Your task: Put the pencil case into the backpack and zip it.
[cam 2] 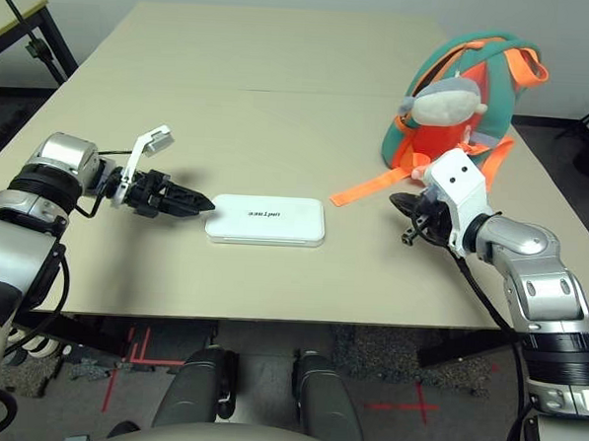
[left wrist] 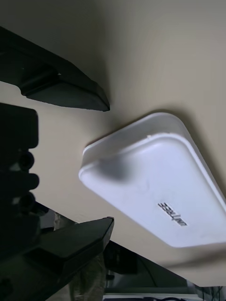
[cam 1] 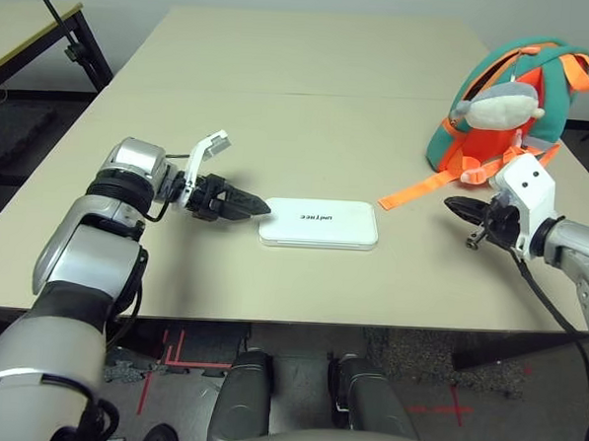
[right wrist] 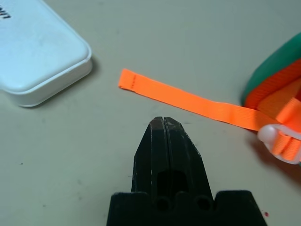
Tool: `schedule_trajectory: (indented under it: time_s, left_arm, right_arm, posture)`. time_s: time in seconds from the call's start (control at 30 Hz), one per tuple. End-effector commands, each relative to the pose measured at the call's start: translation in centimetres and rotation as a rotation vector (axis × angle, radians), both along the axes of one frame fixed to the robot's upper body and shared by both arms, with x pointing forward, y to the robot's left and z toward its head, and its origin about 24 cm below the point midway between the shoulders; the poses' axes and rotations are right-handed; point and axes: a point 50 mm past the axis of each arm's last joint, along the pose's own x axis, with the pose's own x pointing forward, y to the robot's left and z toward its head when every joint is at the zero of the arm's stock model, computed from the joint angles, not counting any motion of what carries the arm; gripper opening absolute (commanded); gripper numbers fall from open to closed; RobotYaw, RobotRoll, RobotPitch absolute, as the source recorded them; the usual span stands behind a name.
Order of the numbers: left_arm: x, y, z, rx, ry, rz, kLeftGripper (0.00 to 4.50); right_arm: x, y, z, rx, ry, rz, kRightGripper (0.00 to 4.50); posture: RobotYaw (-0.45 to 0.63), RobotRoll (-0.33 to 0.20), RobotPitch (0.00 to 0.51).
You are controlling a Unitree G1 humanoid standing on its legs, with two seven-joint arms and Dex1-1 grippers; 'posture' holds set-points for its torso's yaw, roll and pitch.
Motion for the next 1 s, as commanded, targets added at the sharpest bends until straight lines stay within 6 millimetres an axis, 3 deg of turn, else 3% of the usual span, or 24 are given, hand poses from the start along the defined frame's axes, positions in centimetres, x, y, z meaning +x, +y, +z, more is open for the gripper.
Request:
schedule_trajectory:
  time_s: [0.03,0.63,1.0]
  left_arm:
    - [0.2,0.0,0.1,-0.002,-0.003,0.016,4.5]
    - [-0.1,0.3,-0.8,-0.002,0.029,0.046,4.5]
    - [-0.3,0.1,-1.0,-0.011,0.053,0.034,4.5]
  right_arm:
    - [-0.1,0.9,-0.1,-0.034,0.009,0.065,0.02]
    - [1.6,4.7,-2.6,-0.266,0.045,0.274,0.02]
    - [2.7,7.1,-4.8,-0.3,0.049,0.356,0.02]
  posture:
    - [0.03,0.0,0.091]
    - [0.02,0.0,0.102]
    - [0.03,0.0,0.105]
